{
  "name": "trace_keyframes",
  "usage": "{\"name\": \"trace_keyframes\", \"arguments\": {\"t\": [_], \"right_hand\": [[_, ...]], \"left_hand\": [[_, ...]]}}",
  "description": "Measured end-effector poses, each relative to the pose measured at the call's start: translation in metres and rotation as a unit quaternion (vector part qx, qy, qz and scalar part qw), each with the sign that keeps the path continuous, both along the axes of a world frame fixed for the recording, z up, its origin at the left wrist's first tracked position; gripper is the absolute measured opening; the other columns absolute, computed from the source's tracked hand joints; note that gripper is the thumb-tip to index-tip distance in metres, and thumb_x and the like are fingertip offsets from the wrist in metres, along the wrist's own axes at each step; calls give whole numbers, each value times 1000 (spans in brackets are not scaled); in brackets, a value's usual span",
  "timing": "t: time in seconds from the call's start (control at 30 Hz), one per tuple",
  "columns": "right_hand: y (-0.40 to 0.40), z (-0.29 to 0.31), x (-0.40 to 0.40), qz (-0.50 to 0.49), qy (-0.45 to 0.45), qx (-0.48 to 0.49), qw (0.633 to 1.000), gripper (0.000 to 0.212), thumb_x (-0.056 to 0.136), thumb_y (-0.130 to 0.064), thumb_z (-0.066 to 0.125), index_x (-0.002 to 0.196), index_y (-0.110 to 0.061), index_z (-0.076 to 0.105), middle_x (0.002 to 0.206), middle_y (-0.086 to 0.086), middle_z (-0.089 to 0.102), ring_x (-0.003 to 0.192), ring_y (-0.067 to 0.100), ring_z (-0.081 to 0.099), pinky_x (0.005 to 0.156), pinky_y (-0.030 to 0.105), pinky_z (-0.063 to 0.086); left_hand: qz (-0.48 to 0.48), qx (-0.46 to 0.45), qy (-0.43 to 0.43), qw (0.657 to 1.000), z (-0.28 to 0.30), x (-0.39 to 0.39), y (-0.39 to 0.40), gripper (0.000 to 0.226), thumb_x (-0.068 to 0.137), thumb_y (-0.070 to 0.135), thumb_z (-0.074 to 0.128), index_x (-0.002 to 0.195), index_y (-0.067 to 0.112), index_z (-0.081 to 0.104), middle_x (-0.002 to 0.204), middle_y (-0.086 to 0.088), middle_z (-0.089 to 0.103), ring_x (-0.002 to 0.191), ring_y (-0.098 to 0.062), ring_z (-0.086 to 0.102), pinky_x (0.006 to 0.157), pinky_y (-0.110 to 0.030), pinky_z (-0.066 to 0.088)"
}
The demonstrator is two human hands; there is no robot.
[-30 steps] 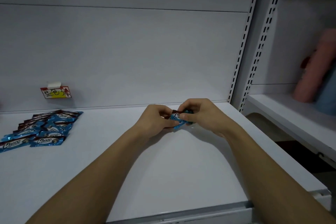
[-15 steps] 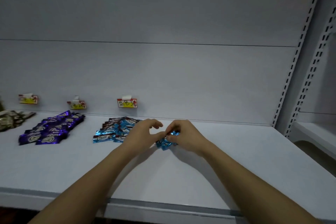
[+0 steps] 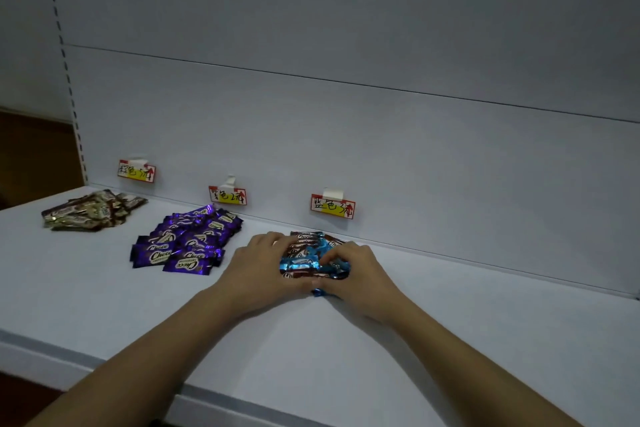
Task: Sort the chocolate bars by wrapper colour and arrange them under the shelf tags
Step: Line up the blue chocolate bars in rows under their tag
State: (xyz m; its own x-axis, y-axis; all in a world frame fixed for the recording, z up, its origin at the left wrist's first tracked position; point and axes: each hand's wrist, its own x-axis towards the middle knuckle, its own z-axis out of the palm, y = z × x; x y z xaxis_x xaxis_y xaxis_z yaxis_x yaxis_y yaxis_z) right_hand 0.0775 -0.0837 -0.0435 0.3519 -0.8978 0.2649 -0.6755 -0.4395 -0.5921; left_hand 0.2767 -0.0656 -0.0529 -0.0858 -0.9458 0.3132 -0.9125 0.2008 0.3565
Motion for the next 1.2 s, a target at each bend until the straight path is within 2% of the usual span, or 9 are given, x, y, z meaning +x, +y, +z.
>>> {"name": "trace_keyframes", "arguments": {"t": [0.1,0.17,0.3,0.43,0.57,0.73,0.93,1.07,1.2], "right_hand": [[-14,7,-7,-12,-69,24,997,14,87,-34,69,96,-42,61,108,-19,49,114,7,45,95,24,41],[-25,7,-14,-54,-77,20,995,13,92,-40,61,105,-41,60,109,-19,47,117,7,44,93,23,39],[-41,-4,-11,-63,0,16,998,48,94,-55,48,135,-30,47,131,-9,45,128,13,40,108,36,37],[-54,-19,3,5,105,0,994,50,102,-50,31,145,-26,37,152,0,34,142,21,26,117,38,22],[-64,-22,3,-17,135,-19,991,45,105,-39,23,144,-21,38,136,3,49,126,21,43,108,38,34],[-60,-17,-22,18,150,-5,989,42,105,-31,29,142,-13,40,143,8,45,126,21,43,109,36,33],[-36,-6,-114,-42,127,25,991,40,107,-27,27,144,-18,38,141,4,48,125,17,46,108,28,33],[-14,1,-193,-90,164,37,982,42,106,-25,33,147,-19,34,146,1,44,129,15,44,111,29,32],[3,2,-243,-113,190,11,975,44,104,-26,40,146,-14,36,146,1,45,130,17,45,108,30,34]], "left_hand": [[-30,30,4,999,-2,-4,-16,108,52,96,44,145,45,24,150,8,32,139,-13,24,113,-41,26],[-42,77,-29,996,-1,-12,-29,118,52,97,43,150,41,10,160,5,12,147,-18,6,118,-50,14],[-69,130,-75,986,-1,-23,-54,120,59,92,48,152,36,-4,162,4,-11,148,-22,-12,118,-58,0],[-82,131,-62,986,-5,-24,-70,112,66,87,51,153,33,5,162,3,5,148,-21,4,118,-55,4],[-110,113,-80,984,-9,-23,-78,113,64,92,43,153,30,12,158,5,21,143,-18,22,118,-50,17],[-154,110,-47,981,-9,-49,-78,115,58,95,42,150,31,21,151,8,32,136,-14,30,116,-39,25],[-208,109,-56,970,-9,-145,-79,111,63,91,46,152,30,19,155,5,27,142,-18,24,117,-43,22],[-257,94,-38,961,-6,-229,-73,104,62,90,51,145,31,31,149,6,36,136,-18,31,115,-42,27],[-282,92,-41,954,-7,-286,-74,102,64,89,51,145,31,31,150,6,35,137,-20,30,114,-45,27]]}}
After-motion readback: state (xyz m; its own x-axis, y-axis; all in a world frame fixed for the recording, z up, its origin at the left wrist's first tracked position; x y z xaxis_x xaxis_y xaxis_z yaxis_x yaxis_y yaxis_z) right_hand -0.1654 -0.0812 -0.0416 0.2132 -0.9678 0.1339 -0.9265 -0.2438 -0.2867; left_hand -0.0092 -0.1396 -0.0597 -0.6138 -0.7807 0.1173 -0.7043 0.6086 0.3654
